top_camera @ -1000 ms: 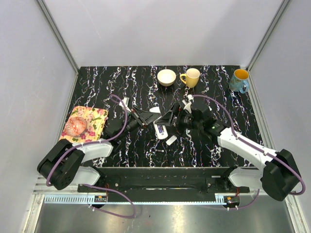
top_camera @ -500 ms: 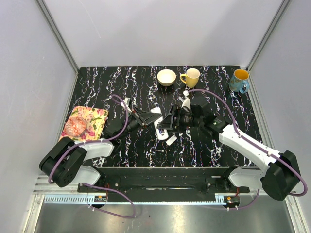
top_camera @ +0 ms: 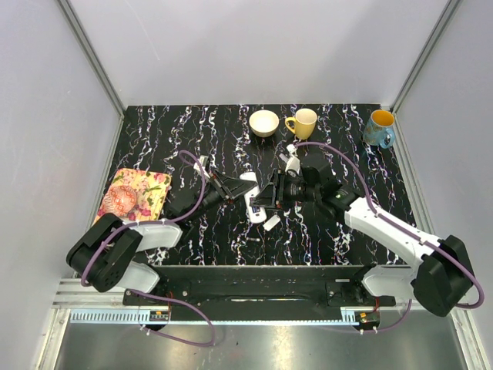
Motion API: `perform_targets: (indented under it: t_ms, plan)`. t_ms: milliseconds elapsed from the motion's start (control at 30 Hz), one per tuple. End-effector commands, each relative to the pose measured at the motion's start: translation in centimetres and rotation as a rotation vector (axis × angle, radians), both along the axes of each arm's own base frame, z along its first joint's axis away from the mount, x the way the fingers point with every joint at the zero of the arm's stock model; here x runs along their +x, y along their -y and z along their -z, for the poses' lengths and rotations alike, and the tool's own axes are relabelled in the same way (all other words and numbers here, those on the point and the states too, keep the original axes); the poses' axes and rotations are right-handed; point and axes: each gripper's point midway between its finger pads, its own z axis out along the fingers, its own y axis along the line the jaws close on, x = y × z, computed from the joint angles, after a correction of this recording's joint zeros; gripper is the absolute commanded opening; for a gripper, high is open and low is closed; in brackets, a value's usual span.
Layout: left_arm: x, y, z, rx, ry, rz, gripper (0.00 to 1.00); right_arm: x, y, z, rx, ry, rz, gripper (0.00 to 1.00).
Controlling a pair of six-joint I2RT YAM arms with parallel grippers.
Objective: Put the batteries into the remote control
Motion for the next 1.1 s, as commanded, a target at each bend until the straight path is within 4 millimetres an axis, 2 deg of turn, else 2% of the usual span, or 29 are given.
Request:
perform_targets:
  t_ms: [0,200,300,333,367,467,500,633,667,700,767,867,900,933,1000,1033,1067]
  plan:
    - [-2.0,-0.9,-7.6,-0.218,0.224,0.041,0.0,0.1,-0.3,1.4,-0.004,-0.022,-0.006,0.4]
    - [-2.5,-1.3,-8.7,-0.247,0.261,0.045,0.0,0.0,-0.1,2.0,-0.013,-0.037,-0.003,0.38]
    - [-2.2,-1.1,-7.6,-0.21,0.236,0.038,0.0,0.0,-0.1,1.0,0.004,-0.025,-0.004,0.56]
    - [-2.1,-1.0,-7.3,-0.19,0.239,0.03,0.0,0.2,-0.2,0.2,0.013,-0.013,0.001,0.64]
    - [-1.9,-0.9,-6.7,-0.166,0.226,0.026,0.0,0.2,0.0,-0.6,0.022,0.003,0.006,0.79]
    - [-1.2,-0.5,-4.5,-0.077,0.182,0.01,0.0,0.3,0.4,-2.8,0.029,0.044,0.022,0.95]
    - [-0.9,-0.3,-3.6,-0.047,0.155,0.006,0.0,0.4,0.7,-3.0,0.012,0.051,0.032,0.98]
    - [-0.5,-0.3,-2.0,0.012,0.133,-0.013,0.0,0.3,1.7,-6.1,0.011,0.121,0.046,1.0]
    - [-0.4,-0.3,-1.7,0.02,0.128,-0.015,0.0,0.1,2.2,-7.0,0.015,0.148,0.055,1.0]
    - [-0.4,-0.3,-1.2,0.035,0.116,-0.019,0.0,0.2,2.9,-6.9,-0.02,0.167,0.073,1.0]
    - [-0.2,-0.6,-0.5,0.06,0.109,-0.033,0.0,0.0,4.2,-8.2,-0.039,0.229,0.111,1.0]
    - [-0.3,-1.4,0.4,0.085,0.102,-0.059,0.0,1.1,7.3,-5.7,-0.186,0.247,0.252,0.99]
    - [-0.4,-1.6,0.6,0.093,0.097,-0.062,0.0,1.8,8.6,-4.1,-0.254,0.228,0.327,0.98]
    - [-0.3,-2.2,0.4,0.092,0.108,-0.079,0.0,1.7,9.3,-1.6,-0.312,0.189,0.346,0.96]
    - [-0.7,-2.9,1.1,0.106,0.093,-0.092,0.0,2.1,10.2,2.0,-0.396,0.115,0.395,0.92]
    - [-0.9,-3.5,0.5,0.102,0.115,-0.112,0.0,1.7,10.5,4.4,-0.44,0.066,0.392,0.88]
    - [-1.1,-3.8,1.0,0.112,0.107,-0.116,0.0,1.7,10.4,6.3,-0.479,0.018,0.386,0.87]
